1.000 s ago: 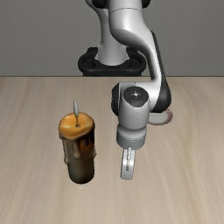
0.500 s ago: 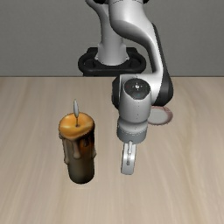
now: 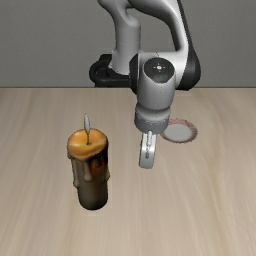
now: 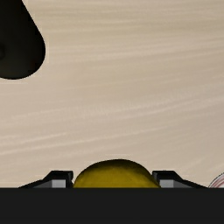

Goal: Pick up the lemon and place it in the plate with the candle lit

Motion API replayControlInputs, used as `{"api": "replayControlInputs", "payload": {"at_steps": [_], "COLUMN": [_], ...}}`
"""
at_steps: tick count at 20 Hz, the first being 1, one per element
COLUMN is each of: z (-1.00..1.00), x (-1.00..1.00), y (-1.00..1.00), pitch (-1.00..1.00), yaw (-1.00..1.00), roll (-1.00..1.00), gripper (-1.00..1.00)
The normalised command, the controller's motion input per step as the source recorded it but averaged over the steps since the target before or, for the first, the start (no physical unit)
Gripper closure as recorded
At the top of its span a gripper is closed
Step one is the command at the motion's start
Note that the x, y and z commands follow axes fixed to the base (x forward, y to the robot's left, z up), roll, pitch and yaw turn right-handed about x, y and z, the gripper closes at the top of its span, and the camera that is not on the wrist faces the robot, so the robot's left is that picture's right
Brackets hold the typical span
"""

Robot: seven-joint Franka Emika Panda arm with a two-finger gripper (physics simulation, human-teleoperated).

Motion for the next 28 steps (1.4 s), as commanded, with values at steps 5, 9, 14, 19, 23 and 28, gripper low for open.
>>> {"api": "replayControlInputs", "payload": {"at_steps": [5, 9, 14, 19, 23, 28], "z": [0.00, 0.00, 0.00, 0.00, 0.00, 0.00], "x": [-1.00, -1.00, -1.00, 0.00, 0.25, 0.60], "y": [0.00, 0.00, 0.20, 1.00, 0.75, 0.20], "pitch": [0.00, 0.00, 0.00, 0.00, 0.00, 0.00], "yaw": [0.00, 0.00, 0.00, 0.00, 0.00, 0.00], "roll": [0.00, 0.00, 0.00, 0.00, 0.00, 0.00], "gripper": [1.00, 1.00, 1.00, 1.00, 1.00, -1.00]}}
